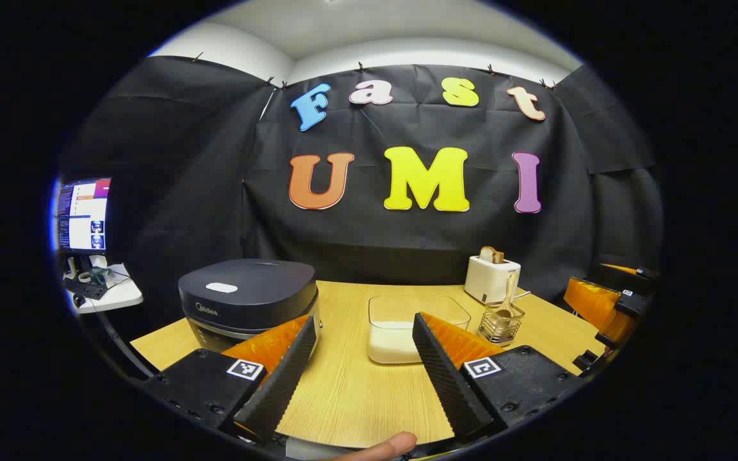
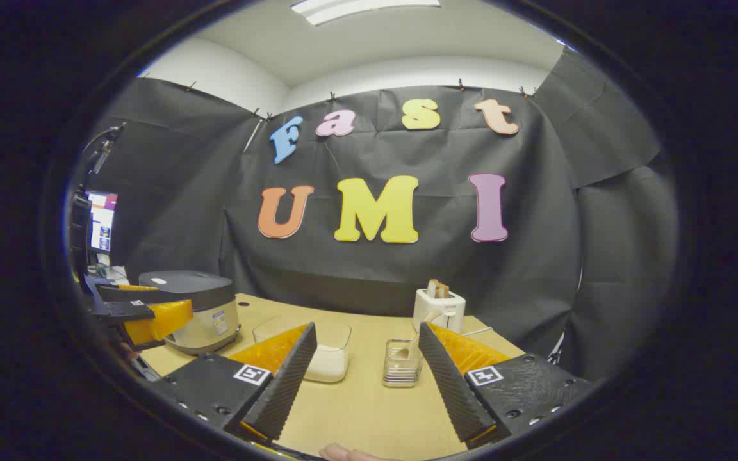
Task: Close the left gripper, press the button to open the rice cooker; take a wooden spoon from the chopstick holder with the right hand, scoop a spoonful of rice and pour it into the rice cooker, then put the wooden spoon back into the chopstick holder.
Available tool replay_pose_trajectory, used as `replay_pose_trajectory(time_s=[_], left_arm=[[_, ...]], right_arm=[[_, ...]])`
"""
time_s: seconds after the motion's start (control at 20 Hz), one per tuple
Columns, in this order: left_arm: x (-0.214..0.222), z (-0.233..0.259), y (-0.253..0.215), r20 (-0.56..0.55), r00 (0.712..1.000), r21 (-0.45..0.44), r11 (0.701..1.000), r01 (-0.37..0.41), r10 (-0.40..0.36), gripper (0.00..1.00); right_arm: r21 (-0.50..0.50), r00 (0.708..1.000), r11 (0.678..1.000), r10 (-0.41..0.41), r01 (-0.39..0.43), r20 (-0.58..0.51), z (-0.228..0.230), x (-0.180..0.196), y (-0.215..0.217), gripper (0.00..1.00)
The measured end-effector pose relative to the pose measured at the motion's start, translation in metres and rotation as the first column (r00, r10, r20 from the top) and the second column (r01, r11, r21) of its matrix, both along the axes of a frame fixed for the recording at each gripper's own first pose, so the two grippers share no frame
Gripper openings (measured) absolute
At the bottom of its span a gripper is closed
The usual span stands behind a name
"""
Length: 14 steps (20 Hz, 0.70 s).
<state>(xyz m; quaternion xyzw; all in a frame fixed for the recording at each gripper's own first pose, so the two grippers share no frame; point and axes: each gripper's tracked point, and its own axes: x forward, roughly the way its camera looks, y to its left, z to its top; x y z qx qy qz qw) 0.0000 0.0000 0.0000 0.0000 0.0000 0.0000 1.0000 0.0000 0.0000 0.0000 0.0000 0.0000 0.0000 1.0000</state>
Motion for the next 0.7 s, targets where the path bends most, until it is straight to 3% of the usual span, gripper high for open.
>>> replay_pose_trajectory(time_s=[0.05,0.7], left_arm=[[-0.001,-0.001,0.001,-0.003,1.000,0.003,1.000,-0.001,0.001,0.97],[-0.007,0.024,0.023,0.024,0.998,0.073,0.996,-0.051,0.050,0.97]], right_arm=[[0.007,1.000,1.000,0.000,0.000,-0.004,-0.002,0.000,-0.002,0.96],[0.023,0.999,0.999,-0.025,0.025,-0.023,-0.010,0.004,-0.025,0.96]])
